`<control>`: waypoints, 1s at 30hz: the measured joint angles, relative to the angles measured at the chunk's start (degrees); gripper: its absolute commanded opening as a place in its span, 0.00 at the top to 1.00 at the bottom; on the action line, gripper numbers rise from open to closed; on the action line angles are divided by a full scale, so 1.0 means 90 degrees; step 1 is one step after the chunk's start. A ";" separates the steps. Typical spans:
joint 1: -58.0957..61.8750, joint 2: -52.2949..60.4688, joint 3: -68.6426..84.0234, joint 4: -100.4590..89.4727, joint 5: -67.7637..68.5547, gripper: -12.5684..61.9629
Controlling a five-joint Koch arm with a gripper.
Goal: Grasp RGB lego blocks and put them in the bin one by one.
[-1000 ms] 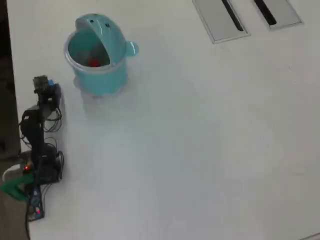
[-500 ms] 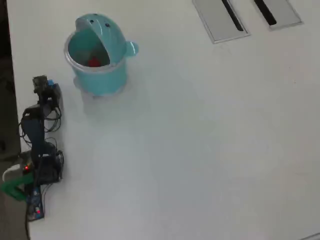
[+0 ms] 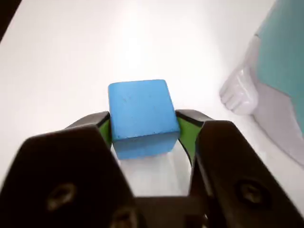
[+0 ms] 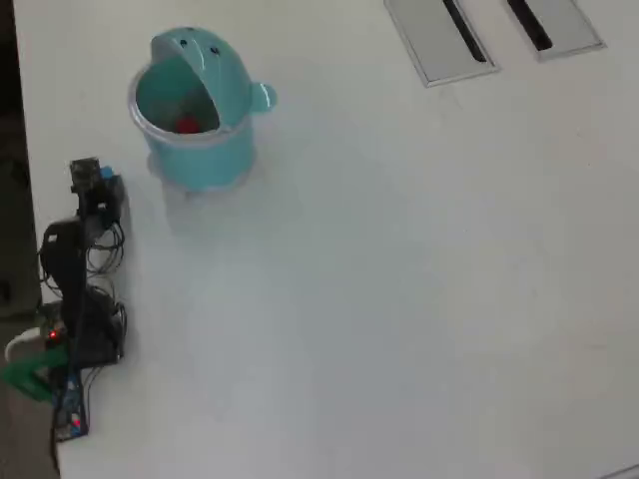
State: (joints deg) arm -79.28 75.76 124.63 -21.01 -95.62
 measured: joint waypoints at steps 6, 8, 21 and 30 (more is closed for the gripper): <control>0.0225 0.1172 0.0547 0.0176 0.0010 0.66; 0.0313 0.1611 0.0547 0.0557 0.0010 0.66; 0.0947 0.3965 0.0566 0.3008 0.0098 0.71; 0.1885 0.4746 -0.1055 0.4316 0.0098 0.72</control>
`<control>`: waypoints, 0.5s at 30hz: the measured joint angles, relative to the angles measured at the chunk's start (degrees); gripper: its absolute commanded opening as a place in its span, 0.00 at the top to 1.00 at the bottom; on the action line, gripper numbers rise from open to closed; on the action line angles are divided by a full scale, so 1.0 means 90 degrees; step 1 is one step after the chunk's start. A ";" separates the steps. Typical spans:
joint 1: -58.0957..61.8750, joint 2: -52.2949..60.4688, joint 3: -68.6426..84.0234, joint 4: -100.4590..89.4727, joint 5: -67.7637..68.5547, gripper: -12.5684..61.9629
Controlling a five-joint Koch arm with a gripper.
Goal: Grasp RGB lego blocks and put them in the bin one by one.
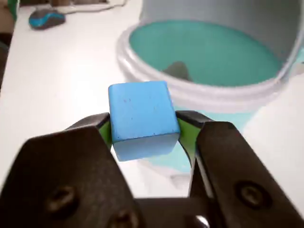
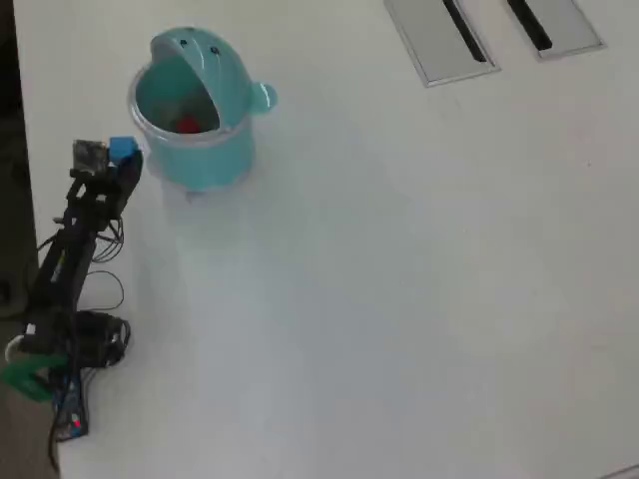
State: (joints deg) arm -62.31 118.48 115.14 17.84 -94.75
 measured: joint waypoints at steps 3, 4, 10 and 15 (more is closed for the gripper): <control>0.0127 0.0010 -0.0322 0.0186 0.0088 0.72; 0.0176 0.0010 -0.0439 0.0244 0.0146 0.72; 0.0391 -0.0566 -0.2041 0.0420 0.0352 0.74; 0.0391 -0.2090 -0.3271 0.0400 0.0313 0.74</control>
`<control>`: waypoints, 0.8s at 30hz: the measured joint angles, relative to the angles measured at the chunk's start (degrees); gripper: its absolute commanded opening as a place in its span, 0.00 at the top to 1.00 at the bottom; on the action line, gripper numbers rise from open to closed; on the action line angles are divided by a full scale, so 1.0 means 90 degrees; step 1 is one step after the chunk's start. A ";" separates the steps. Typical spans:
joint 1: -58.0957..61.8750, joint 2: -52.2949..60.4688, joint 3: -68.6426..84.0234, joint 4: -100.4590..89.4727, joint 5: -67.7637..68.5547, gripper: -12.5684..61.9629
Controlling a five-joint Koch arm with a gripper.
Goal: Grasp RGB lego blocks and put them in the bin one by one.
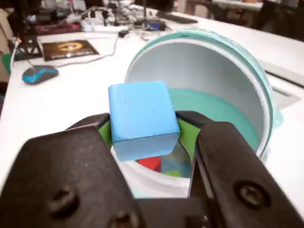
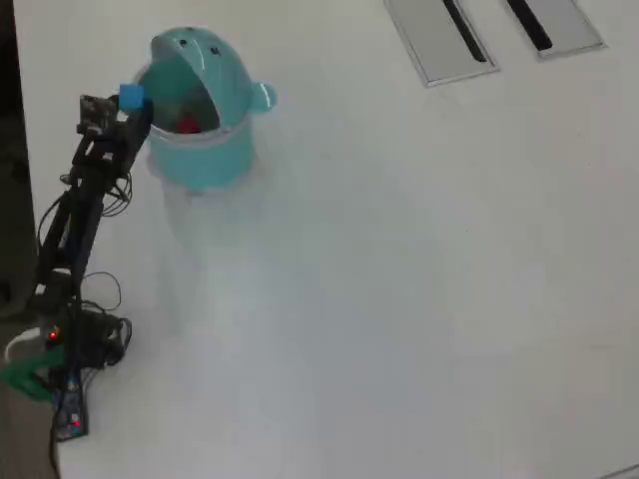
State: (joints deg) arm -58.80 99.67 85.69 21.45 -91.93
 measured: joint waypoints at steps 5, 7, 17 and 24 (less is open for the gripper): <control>0.0195 -0.1016 -0.0137 -0.0566 -0.0049 0.74; 0.0205 -0.1191 -0.0166 -0.0703 -0.0068 0.73; 0.0273 -0.1777 -0.0117 -0.1670 -0.0781 0.55; 0.0352 -0.1709 0.0107 -0.2109 -0.1211 0.42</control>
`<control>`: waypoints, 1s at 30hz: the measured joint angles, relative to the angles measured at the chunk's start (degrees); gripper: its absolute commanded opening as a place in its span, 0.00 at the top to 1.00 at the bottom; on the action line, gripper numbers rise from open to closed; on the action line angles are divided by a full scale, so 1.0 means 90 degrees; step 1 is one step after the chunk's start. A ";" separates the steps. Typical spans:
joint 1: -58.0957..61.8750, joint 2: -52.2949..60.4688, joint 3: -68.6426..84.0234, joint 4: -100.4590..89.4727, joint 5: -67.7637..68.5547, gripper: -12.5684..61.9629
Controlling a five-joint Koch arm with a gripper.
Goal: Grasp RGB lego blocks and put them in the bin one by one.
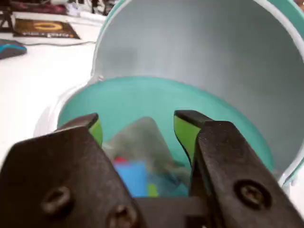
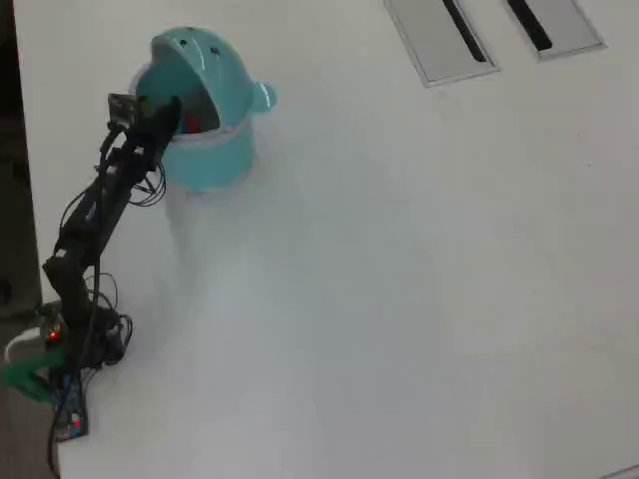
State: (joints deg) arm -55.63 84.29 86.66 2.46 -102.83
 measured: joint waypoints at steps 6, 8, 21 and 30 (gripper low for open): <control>0.0010 0.0088 0.0117 -0.0107 -0.0293 0.38; 0.0010 0.0186 0.0117 -0.0107 -0.0283 0.38; 0.0010 0.1973 0.1494 -0.0117 0.0234 0.38; 0.0303 0.2998 0.2061 -0.0117 0.0645 0.38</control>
State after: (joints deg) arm -52.91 111.27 105.21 1.41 -97.03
